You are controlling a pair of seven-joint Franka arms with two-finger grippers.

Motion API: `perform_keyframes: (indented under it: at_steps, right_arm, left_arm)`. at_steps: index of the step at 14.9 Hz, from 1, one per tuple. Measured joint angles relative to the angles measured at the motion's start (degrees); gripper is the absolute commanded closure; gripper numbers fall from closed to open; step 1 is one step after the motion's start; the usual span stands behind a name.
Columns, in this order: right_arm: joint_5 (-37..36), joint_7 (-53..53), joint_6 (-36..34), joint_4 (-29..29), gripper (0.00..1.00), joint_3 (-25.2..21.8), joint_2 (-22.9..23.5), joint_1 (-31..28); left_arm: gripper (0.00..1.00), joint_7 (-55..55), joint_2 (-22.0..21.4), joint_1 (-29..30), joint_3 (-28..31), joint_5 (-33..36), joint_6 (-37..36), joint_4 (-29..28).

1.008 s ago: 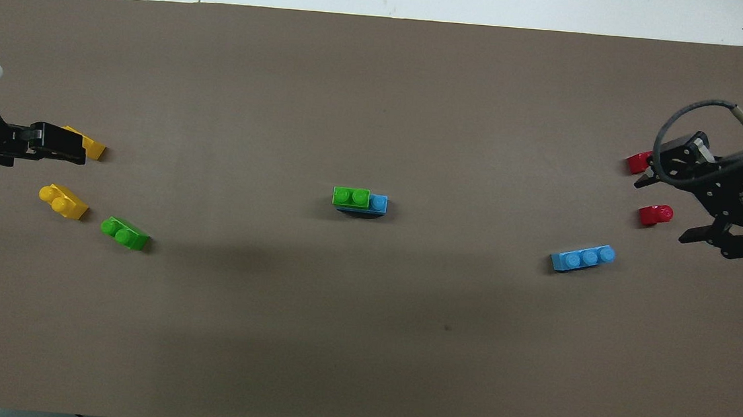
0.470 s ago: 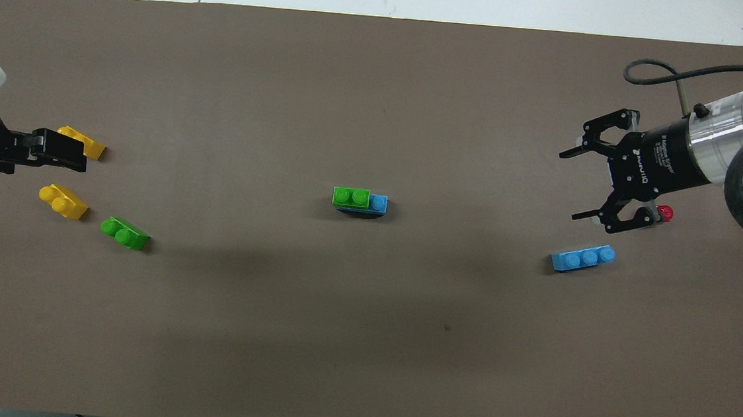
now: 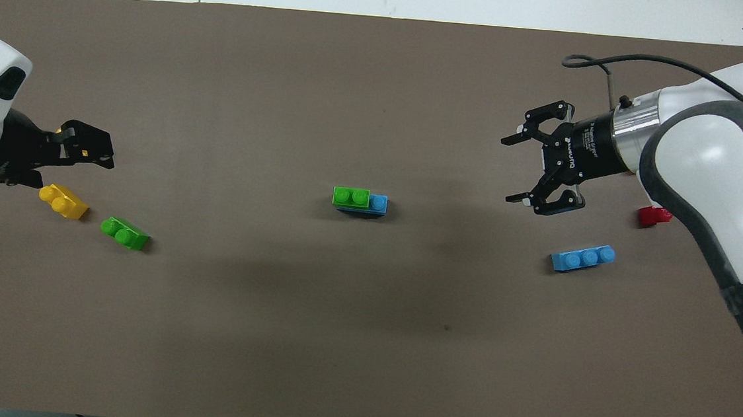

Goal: Remove green block with left arm and hold with right
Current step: 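Bring the left gripper to the green end while the right gripper reaches the blue end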

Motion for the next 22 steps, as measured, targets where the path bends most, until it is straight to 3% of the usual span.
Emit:
perform_keyframes:
  at_steps: [5, 10, 16, 22]
  right_arm:
    - [5.5, 0.3, 5.3, -3.6, 0.08, 0.0, 0.4, 2.8]
    - [7.2, 1.7, 11.0, -6.7, 0.07, 0.1, 1.0, 6.6]
    - [9.0, 1.8, 17.6, -9.6, 0.06, 0.1, 2.8, 10.2]
    - [11.2, 1.8, 23.5, -9.8, 0.06, 0.1, 5.5, 13.3]
  left_arm:
    - [0.00, -33.5, 0.0, -6.5, -0.2, 0.0, 0.8, -0.4]
    - [0.00, -62.4, 0.0, -11.1, -0.3, -2.0, 7.2, -2.8]
    - [0.00, -77.2, 1.1, -17.9, -0.3, -2.9, 14.6, -7.4]
    - [0.00, -86.0, 7.6, -23.4, -0.3, -2.9, 23.1, -8.1]
